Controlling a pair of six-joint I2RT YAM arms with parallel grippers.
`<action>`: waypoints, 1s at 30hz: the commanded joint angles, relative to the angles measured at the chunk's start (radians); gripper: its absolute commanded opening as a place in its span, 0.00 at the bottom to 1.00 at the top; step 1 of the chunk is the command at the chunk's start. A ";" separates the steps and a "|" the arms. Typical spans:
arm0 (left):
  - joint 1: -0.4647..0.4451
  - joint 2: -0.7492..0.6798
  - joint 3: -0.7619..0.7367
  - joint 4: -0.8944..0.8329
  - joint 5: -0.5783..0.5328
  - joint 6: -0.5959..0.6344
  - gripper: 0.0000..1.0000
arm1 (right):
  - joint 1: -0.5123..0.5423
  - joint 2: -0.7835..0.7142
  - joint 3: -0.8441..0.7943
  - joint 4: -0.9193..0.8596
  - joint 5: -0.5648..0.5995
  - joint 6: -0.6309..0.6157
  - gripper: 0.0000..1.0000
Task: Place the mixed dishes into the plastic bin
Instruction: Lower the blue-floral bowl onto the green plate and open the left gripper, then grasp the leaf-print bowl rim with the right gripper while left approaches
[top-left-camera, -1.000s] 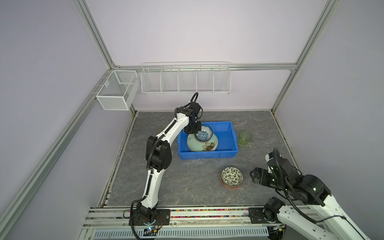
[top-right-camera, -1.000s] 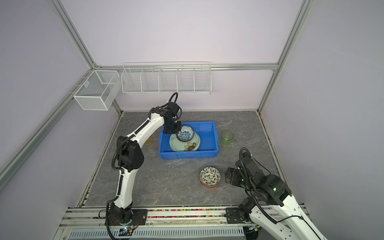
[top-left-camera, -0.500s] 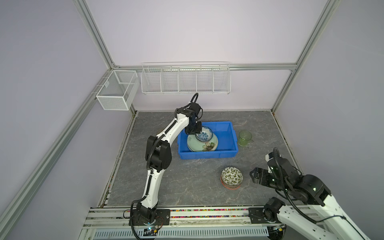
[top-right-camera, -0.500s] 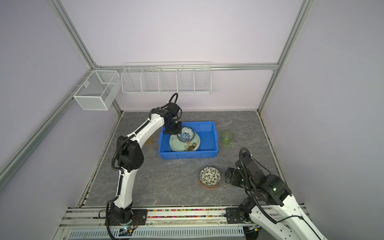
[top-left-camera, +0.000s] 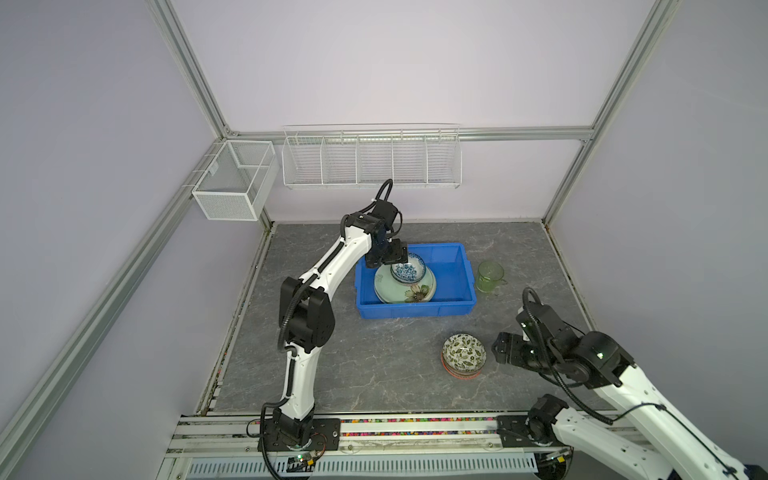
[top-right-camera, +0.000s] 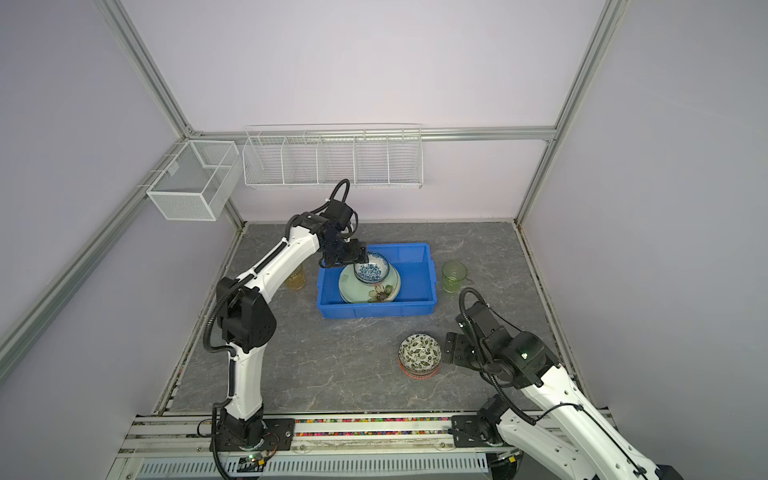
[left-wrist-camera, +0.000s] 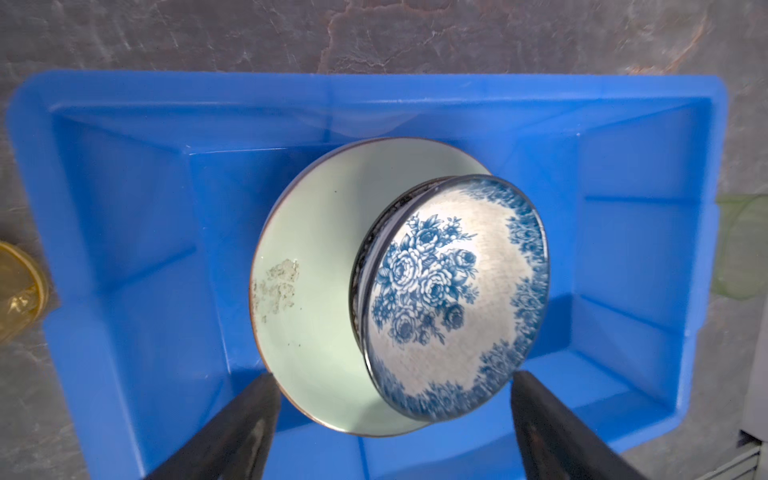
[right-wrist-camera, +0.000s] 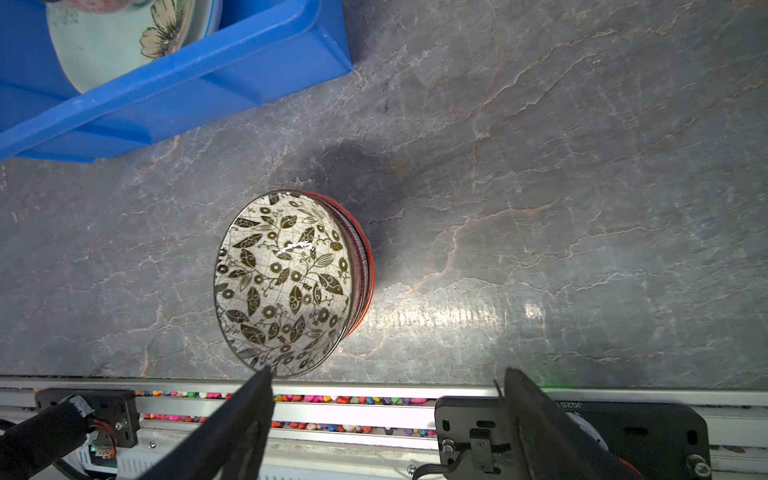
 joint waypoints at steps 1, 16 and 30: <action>-0.001 -0.065 -0.029 -0.006 -0.012 0.020 0.91 | 0.004 0.040 -0.009 0.025 -0.022 0.008 0.88; -0.001 -0.353 -0.328 0.050 -0.082 0.081 0.94 | 0.007 0.249 -0.078 0.213 -0.137 -0.017 1.00; 0.000 -0.636 -0.600 0.017 -0.252 0.021 0.96 | 0.009 0.324 -0.122 0.290 -0.168 -0.059 0.54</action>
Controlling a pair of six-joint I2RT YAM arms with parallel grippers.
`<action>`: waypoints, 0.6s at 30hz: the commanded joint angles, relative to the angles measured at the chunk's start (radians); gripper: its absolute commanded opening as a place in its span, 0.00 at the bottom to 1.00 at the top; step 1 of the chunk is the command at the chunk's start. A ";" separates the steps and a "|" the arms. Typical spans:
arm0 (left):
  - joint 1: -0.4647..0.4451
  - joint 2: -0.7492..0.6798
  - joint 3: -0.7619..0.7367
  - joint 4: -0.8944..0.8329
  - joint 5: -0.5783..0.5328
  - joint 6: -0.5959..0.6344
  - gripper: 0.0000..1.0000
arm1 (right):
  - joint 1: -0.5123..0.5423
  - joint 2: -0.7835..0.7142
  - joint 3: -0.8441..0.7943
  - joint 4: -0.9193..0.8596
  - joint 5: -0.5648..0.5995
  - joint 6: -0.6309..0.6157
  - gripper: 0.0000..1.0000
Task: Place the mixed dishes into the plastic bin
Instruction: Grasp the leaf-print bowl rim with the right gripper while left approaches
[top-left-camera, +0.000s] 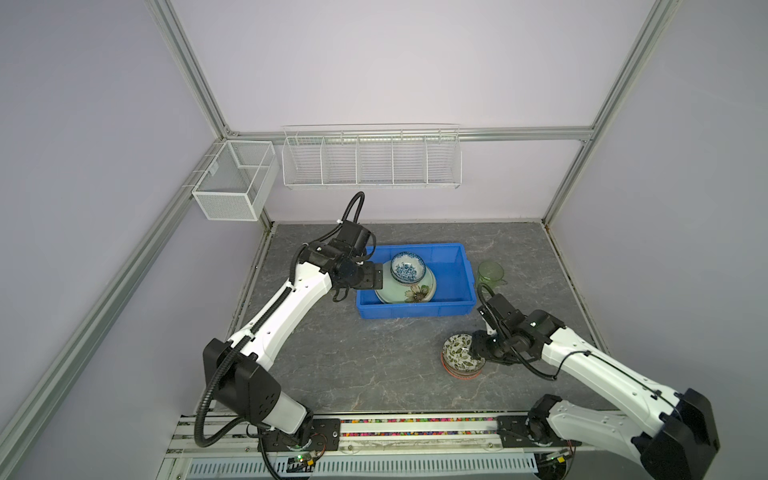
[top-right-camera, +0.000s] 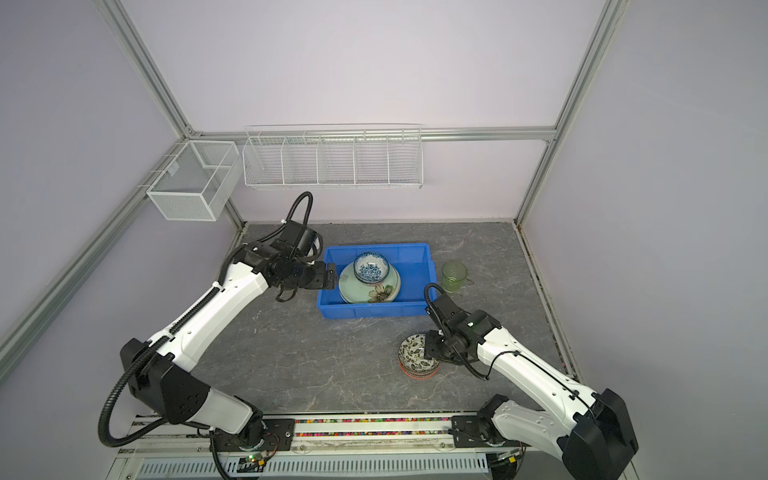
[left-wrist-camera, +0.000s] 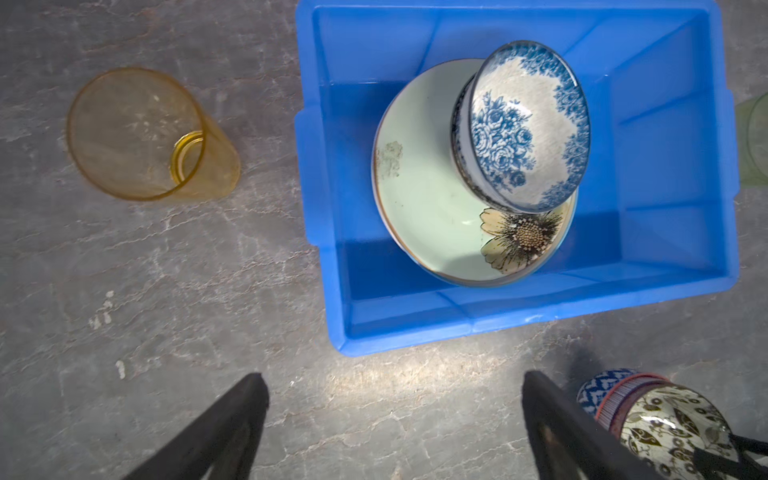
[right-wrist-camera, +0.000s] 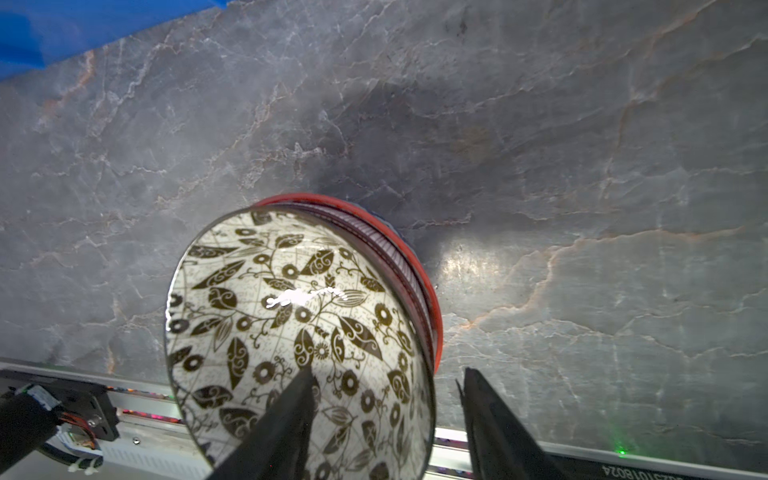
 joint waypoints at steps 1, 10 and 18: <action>0.000 -0.061 -0.050 -0.026 -0.078 -0.022 0.96 | 0.004 0.006 -0.015 0.017 -0.010 -0.005 0.51; 0.000 -0.160 -0.140 0.000 -0.099 -0.041 0.96 | 0.005 0.003 -0.028 0.015 -0.006 -0.012 0.38; 0.000 -0.187 -0.175 0.000 -0.100 -0.050 0.97 | 0.005 0.001 -0.027 0.004 0.000 -0.016 0.30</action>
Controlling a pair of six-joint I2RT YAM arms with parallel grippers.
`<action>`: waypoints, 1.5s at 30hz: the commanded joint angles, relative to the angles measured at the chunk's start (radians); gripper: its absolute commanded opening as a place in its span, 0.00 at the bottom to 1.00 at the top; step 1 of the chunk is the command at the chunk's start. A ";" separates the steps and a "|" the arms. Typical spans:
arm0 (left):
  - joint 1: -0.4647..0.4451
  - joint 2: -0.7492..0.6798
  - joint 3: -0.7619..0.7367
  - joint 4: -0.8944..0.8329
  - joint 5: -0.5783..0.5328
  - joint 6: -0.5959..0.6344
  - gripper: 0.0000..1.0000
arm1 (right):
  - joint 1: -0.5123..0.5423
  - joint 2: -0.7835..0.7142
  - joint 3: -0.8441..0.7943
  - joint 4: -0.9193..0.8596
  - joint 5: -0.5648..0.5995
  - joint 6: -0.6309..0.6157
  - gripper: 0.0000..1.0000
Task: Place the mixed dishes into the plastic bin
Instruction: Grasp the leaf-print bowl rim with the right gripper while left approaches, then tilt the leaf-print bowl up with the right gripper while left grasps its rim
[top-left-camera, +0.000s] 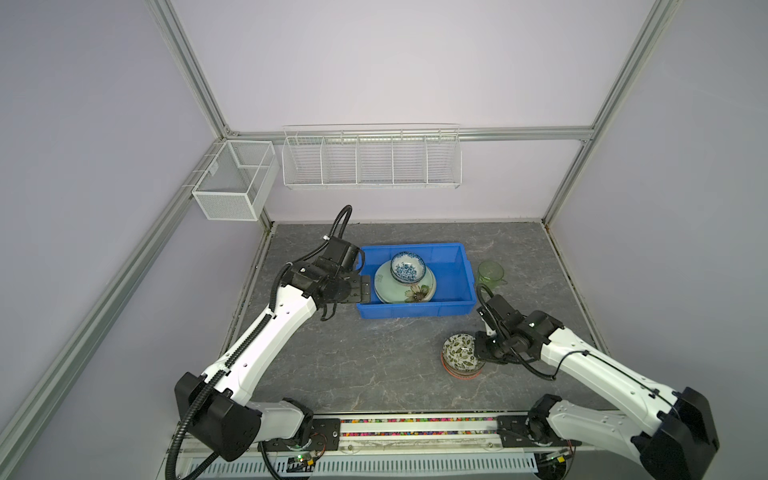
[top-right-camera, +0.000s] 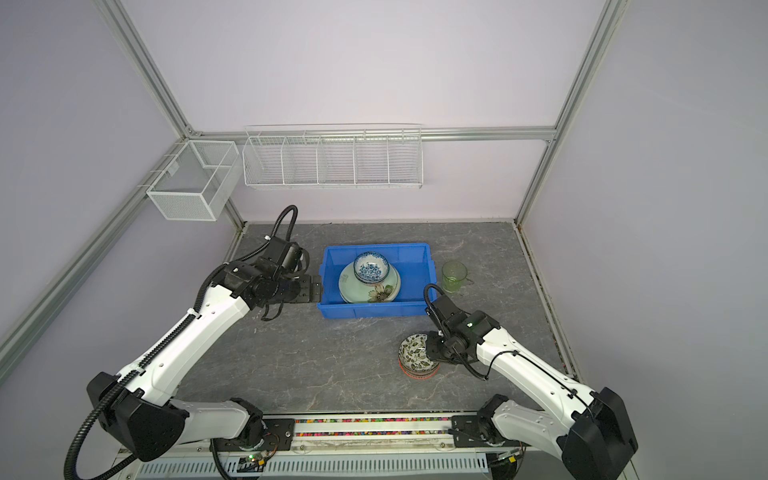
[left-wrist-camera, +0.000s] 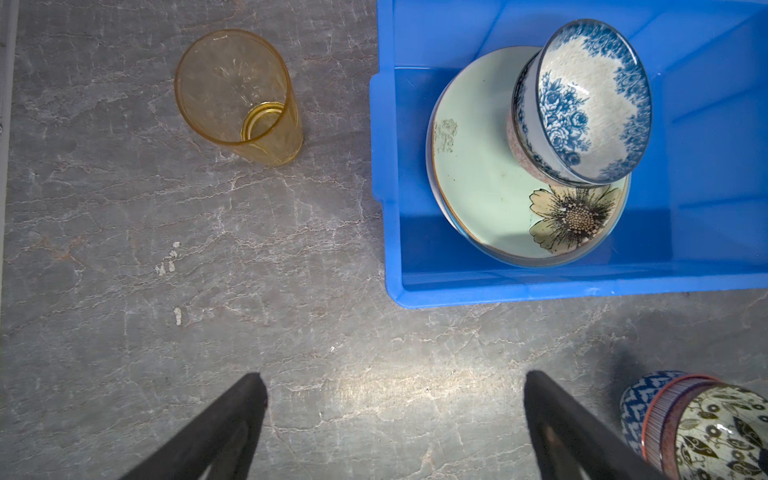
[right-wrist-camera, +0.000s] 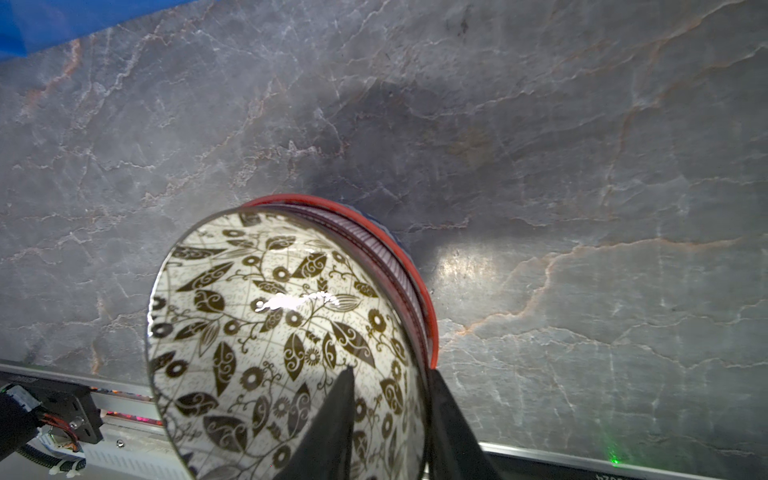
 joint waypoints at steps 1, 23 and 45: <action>0.001 -0.027 -0.021 -0.008 -0.020 -0.016 0.97 | 0.004 0.002 -0.011 -0.008 -0.003 -0.004 0.30; 0.000 0.017 -0.030 0.059 0.224 -0.040 0.97 | 0.004 -0.003 0.040 -0.042 0.033 -0.009 0.07; -0.282 0.103 0.038 0.138 0.312 -0.158 0.97 | 0.005 -0.003 0.206 -0.128 0.043 -0.048 0.07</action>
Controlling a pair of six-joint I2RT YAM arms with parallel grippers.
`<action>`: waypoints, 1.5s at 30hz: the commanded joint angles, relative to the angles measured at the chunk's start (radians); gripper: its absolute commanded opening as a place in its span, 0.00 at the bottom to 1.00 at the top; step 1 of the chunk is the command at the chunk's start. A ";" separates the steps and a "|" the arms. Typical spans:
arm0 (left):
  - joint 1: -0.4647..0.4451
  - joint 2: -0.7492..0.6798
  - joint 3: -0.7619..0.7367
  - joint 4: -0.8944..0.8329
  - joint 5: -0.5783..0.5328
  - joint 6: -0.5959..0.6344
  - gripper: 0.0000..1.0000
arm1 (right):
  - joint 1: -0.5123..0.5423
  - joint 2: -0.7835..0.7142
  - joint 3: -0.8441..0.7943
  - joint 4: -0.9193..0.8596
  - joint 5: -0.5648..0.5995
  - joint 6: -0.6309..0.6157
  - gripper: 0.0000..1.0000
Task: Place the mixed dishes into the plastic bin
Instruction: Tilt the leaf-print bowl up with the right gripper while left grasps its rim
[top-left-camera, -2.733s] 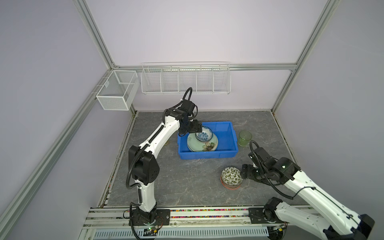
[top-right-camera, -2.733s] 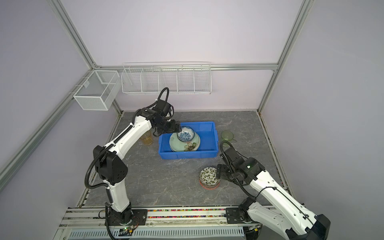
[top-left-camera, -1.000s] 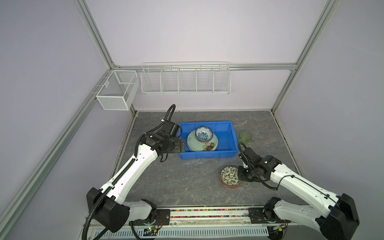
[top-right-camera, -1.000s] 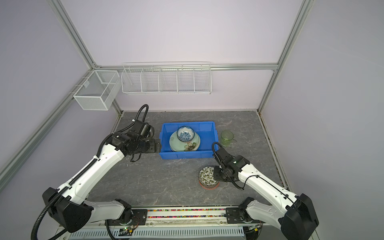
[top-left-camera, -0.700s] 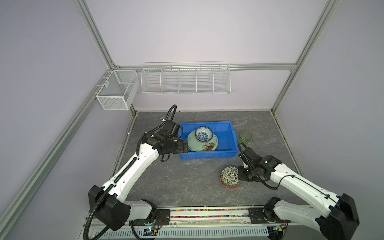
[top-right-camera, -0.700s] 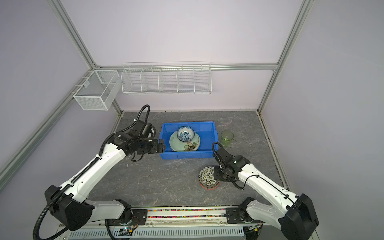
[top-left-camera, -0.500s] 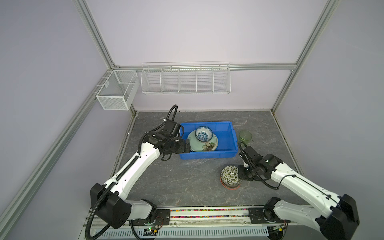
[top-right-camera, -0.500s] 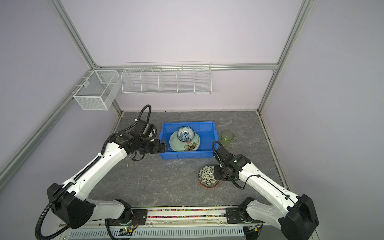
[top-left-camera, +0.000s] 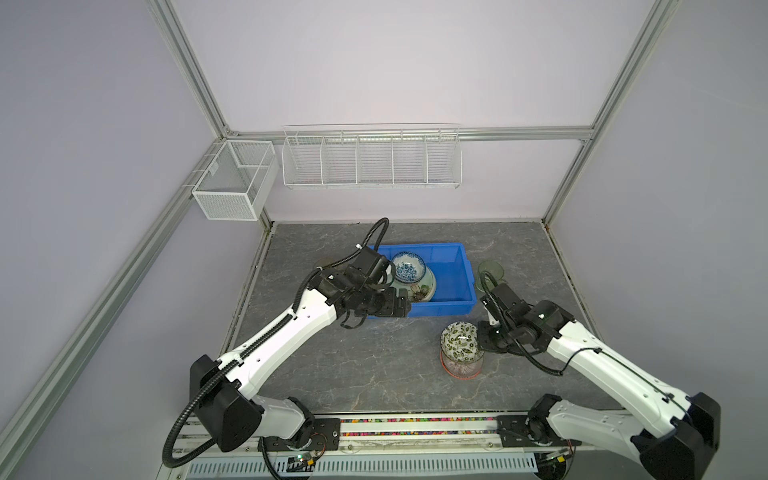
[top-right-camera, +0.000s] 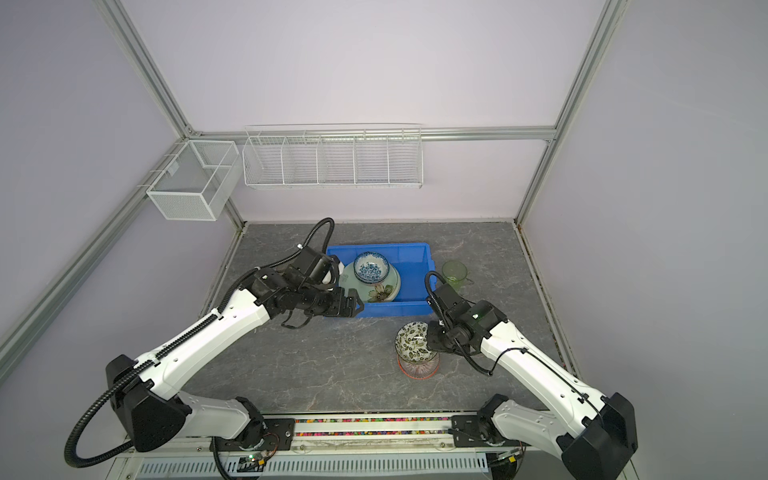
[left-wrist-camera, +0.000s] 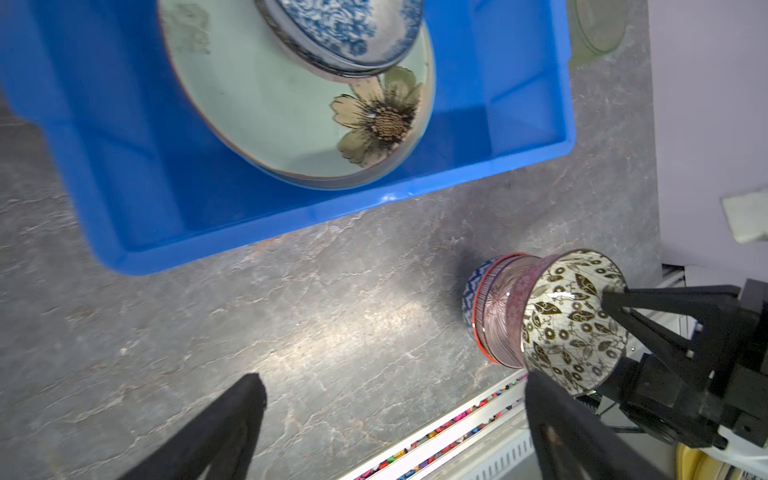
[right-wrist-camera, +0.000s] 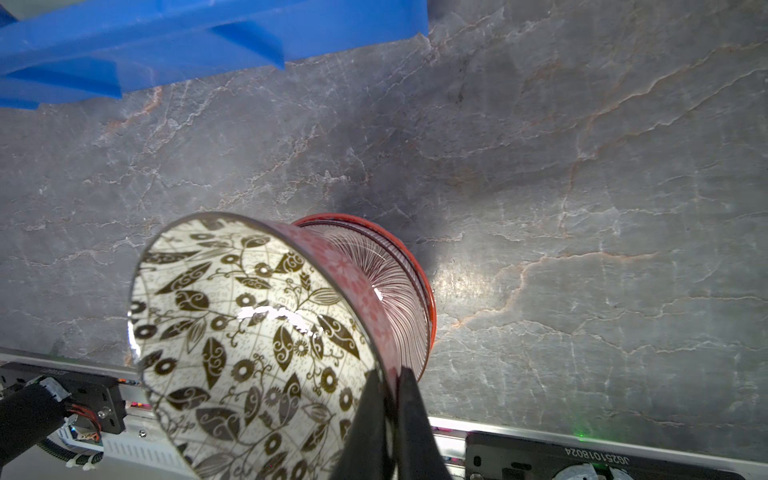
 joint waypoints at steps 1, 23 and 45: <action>-0.059 0.048 0.049 0.019 0.005 -0.028 0.97 | 0.004 -0.001 0.045 -0.012 -0.006 -0.018 0.07; -0.205 0.281 0.215 -0.008 0.069 0.011 0.85 | -0.005 0.041 0.134 -0.014 0.000 -0.046 0.07; -0.205 0.375 0.268 -0.023 0.077 0.055 0.60 | -0.011 0.032 0.128 -0.010 0.006 -0.039 0.07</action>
